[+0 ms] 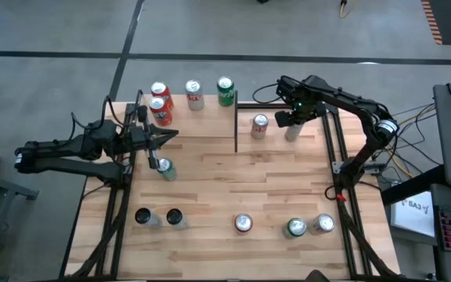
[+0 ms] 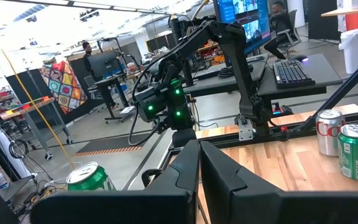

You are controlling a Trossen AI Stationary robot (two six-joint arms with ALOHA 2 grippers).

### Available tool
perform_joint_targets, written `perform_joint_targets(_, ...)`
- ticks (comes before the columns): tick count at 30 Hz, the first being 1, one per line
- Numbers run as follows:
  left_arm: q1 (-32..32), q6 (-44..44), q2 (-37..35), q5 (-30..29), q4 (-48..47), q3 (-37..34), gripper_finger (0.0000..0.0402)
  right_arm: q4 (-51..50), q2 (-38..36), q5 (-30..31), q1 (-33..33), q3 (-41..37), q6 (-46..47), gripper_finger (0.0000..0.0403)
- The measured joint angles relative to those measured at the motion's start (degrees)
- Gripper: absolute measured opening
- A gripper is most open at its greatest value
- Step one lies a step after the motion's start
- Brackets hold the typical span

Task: Place canned beverage on shelf
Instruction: Put the white and yellow soda can on the shelf

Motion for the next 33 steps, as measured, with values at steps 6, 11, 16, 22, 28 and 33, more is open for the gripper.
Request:
perform_joint_targets(6, 0.0, -0.6, 0.5, 0.0, 0.3, 0.0, 0.0000, -3.2, -2.2, -0.3, 0.5, 3.5, -0.5, 0.0243)
perform_joint_targets(11, 0.0, -1.1, 2.6, 0.1, 1.9, 0.0, 0.0000, -4.5, -5.9, -0.6, 2.2, 7.5, -0.4, 0.0243)
perform_joint_targets(16, 0.0, -1.1, 5.9, 0.2, 4.3, 0.0, 0.0008, -3.4, -11.1, -1.7, 6.1, 11.0, 1.2, 0.0243)
perform_joint_targets(22, 0.0, -1.1, 9.6, 0.2, 7.4, 0.0, 0.0049, 3.5, -17.0, -2.1, 14.6, 11.7, 4.6, 0.0243)
perform_joint_targets(28, -0.2, -1.1, 13.2, 0.2, 11.0, 0.0, 0.0126, 9.7, -17.8, -1.5, 24.4, 11.6, 6.4, 0.0243)
perform_joint_targets(33, -1.1, -0.4, 16.3, 0.6, 13.2, 0.0, 0.0202, 14.9, -16.1, -1.7, 31.2, 11.5, 7.4, 0.0243)
